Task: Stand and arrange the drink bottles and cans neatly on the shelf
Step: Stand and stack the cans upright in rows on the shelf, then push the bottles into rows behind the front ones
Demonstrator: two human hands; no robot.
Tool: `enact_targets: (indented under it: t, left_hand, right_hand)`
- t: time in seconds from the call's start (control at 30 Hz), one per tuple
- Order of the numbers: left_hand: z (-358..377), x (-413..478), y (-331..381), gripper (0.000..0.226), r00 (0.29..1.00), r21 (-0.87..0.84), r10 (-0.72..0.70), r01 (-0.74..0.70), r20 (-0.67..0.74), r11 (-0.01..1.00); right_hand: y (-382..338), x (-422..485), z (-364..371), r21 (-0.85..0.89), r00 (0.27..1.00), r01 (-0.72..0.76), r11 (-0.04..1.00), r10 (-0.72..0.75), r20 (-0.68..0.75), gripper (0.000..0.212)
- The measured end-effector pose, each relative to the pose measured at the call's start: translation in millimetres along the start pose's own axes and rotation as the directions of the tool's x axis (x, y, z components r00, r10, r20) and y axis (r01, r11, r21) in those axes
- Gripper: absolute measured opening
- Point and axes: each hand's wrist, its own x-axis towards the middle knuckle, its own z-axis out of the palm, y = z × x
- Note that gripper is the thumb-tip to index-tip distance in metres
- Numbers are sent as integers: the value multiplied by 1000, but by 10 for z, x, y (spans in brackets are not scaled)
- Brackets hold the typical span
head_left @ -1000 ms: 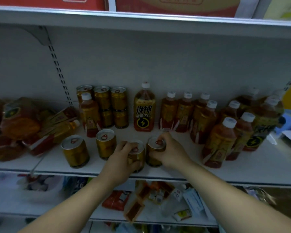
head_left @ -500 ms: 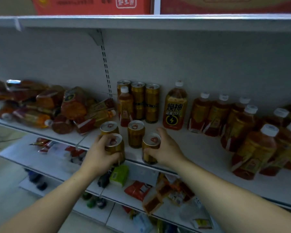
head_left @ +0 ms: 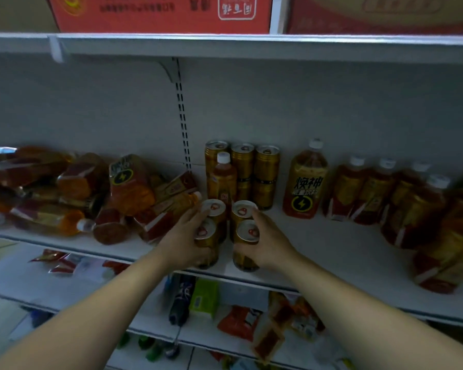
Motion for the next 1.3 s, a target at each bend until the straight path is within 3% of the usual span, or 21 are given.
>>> enact_targets:
  t: [0.2,0.3,0.43,0.6,0.73,0.87,1.03,1.2,1.3]
  left_hand:
    - [-103,215,-86,101,988,18,75,-79,138,997]
    - [-221,223,-139,102,967,-32,132,-129,217,991]
    - [-456,327,-66,95,971,-61,158,-149,181,987]
    - [-377,434,1,102,971,6,90,-93,223,996]
    - [-211,382,55,98,966,13,98,-104,240,994]
    - [-179,384,44,93,975,18,93,-99,202,995]
    - [-164,377,46,94,982,55,74,-84,175,995]
    - [-135,438,25,88,982,112,87,-107,169,988]
    - [-128,565,-13,79,987,158,74,-96,145,983]
  right_hand:
    - [-123,182,198,15,993,-54,998,56,-105,103]
    - [-216,223,124,-68,981,-120,990,108,-159,92]
    - [-456,392,-85,-85,944,-124,989,91,-316,80]
    - [-769,872,-234,-34,937,-12,999,-1,-349,58]
    - [-857,1183,-188,45,972,-23,999,33,-235,55]
    - [-798,1275,-73,-116,969,-25,993,-5,-246,77]
    - [-821,1244,-96,-47,921,47,998,-61,-385,69]
    - [-982,1034,-403,142,848,244,959,-140,-510,41]
    - [-1066,822,-585,161,807,320,934,-180,-562,39]
